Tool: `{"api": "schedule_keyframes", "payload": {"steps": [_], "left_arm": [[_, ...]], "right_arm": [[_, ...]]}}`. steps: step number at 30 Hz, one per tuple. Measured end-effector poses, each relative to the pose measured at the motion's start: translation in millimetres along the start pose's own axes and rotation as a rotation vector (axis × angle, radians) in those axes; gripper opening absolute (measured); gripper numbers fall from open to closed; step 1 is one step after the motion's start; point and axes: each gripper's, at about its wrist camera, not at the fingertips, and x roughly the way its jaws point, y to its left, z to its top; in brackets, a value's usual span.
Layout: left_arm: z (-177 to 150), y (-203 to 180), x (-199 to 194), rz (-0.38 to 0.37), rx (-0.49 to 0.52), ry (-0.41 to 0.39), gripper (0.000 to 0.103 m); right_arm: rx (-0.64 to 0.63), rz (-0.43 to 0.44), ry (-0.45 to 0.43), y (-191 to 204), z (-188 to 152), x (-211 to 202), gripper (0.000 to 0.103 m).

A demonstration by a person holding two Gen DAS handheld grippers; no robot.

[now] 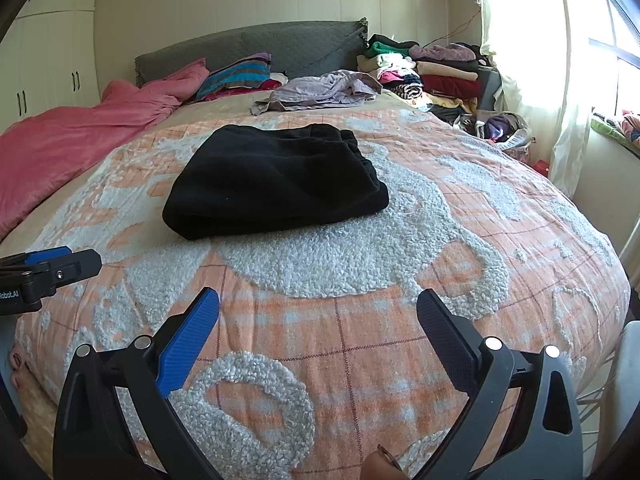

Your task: Fold small clothes

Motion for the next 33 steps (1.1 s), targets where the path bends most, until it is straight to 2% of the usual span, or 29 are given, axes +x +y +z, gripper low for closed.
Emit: {"api": "schedule_keyframes", "payload": {"steps": [33], "left_arm": [[-0.2, -0.4, -2.3, 0.031, 0.006, 0.001, 0.093]], "right_arm": [[0.006, 0.0, 0.012, -1.3, -2.9, 1.8, 0.098]]}}
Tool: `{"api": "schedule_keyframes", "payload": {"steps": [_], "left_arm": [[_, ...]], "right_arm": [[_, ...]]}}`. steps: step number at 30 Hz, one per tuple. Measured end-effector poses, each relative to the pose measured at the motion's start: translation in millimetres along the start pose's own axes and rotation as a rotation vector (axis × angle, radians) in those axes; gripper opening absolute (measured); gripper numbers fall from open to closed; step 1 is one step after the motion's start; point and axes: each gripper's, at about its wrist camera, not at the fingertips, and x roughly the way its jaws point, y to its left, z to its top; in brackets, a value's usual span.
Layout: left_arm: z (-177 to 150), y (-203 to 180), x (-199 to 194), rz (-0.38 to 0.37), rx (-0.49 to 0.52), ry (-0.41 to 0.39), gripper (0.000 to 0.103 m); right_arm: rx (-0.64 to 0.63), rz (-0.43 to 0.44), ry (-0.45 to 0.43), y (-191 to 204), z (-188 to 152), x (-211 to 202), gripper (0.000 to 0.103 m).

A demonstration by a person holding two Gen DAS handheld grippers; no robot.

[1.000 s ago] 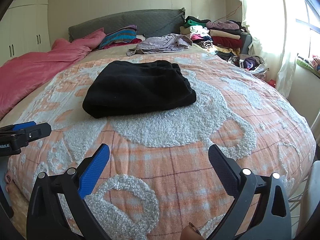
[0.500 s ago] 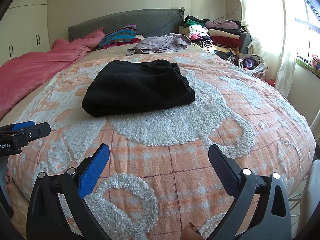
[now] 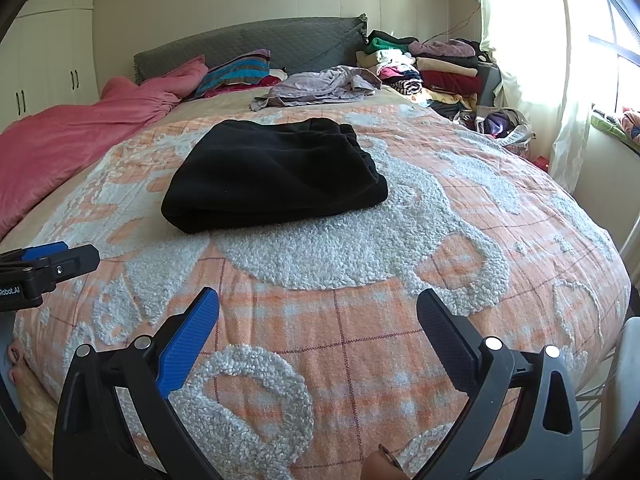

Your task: Fold small clothes

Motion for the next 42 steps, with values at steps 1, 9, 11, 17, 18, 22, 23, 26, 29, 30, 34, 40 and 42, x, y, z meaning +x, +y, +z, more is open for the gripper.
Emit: {"api": "schedule_keyframes", "payload": {"steps": [1, 9, 11, 17, 18, 22, 23, 26, 29, 30, 34, 40, 42], "left_arm": [[0, 1, 0, 0.002, 0.0, 0.0, 0.093], [1, 2, -1, 0.007, 0.0, -0.002, 0.093], [1, 3, -1, 0.008, -0.001, -0.002, 0.093], [1, 3, -1, 0.009, 0.0, -0.002, 0.093], [1, 3, -1, 0.008, 0.0, -0.001, 0.093], [1, 2, -1, 0.009, 0.0, -0.002, 0.093], [1, 4, -2, 0.011, 0.0, -0.001, 0.093], [0, 4, -2, 0.009, -0.003, 0.001, 0.093], [-1, 5, -1, 0.004, -0.009, 0.006, 0.094], [-1, 7, 0, 0.001, -0.013, 0.007, 0.094], [-1, 9, 1, -0.003, -0.022, 0.008, 0.094], [2, 27, 5, 0.029, -0.08, 0.034, 0.094], [6, 44, 4, 0.036, -0.123, 0.04, 0.093]], "right_arm": [[-0.001, 0.0, 0.0, 0, 0, 0, 0.098], [-0.003, 0.002, -0.001, 1, 0, 0, 0.098], [-0.003, 0.001, -0.002, 1, 0, 0, 0.098], [0.0, 0.001, 0.003, 1, -1, 1, 0.098], [0.0, 0.0, 0.004, 1, -2, 1, 0.098], [0.0, -0.002, 0.005, 1, -2, 1, 0.098], [0.0, -0.003, 0.004, 1, -2, 1, 0.098], [0.0, -0.006, 0.003, 0, -2, 1, 0.098], [0.005, -0.009, 0.004, -1, -2, 2, 0.098], [0.006, -0.011, 0.004, -2, -2, 2, 0.098], [0.021, -0.02, 0.007, -6, -2, 2, 0.098], [0.123, -0.136, 0.015, -49, -3, -5, 0.098], [0.194, -0.21, 0.022, -80, -4, -10, 0.098]]}}
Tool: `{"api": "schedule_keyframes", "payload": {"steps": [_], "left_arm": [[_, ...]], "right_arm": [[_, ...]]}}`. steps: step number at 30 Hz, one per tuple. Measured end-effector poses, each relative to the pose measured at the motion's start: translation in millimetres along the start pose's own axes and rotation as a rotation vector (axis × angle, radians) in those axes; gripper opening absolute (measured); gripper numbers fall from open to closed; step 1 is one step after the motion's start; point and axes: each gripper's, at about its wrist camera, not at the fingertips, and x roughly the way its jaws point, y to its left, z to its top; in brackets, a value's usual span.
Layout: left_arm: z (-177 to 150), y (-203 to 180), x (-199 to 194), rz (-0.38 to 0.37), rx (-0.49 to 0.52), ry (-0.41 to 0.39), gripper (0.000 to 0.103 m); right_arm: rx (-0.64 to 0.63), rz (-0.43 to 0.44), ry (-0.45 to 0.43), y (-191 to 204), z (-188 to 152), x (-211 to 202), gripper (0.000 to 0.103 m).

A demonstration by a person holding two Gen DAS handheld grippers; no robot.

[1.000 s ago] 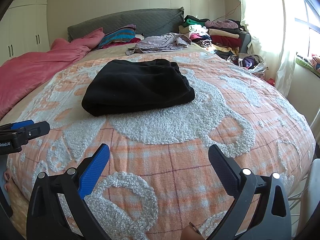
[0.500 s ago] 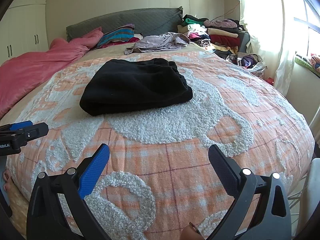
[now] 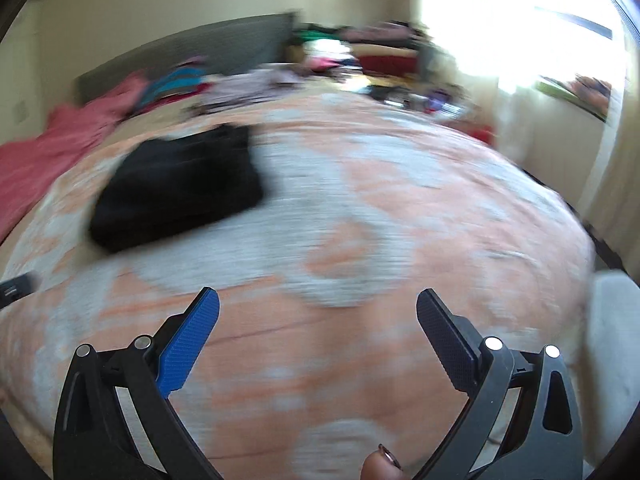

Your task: Fold small clothes

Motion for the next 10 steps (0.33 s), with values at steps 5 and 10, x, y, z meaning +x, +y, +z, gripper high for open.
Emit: {"api": "schedule_keyframes", "payload": {"steps": [5, 10], "left_arm": [[34, 83, -7, 0.13, -0.135, -0.008, 0.094], [76, 219, -14, 0.369, -0.316, 0.007, 0.094]], "right_arm": [[0.258, -0.309, 0.019, -144, 12, 7, 0.098], [0.492, -0.697, 0.115, -318, 4, 14, 0.098]]}}
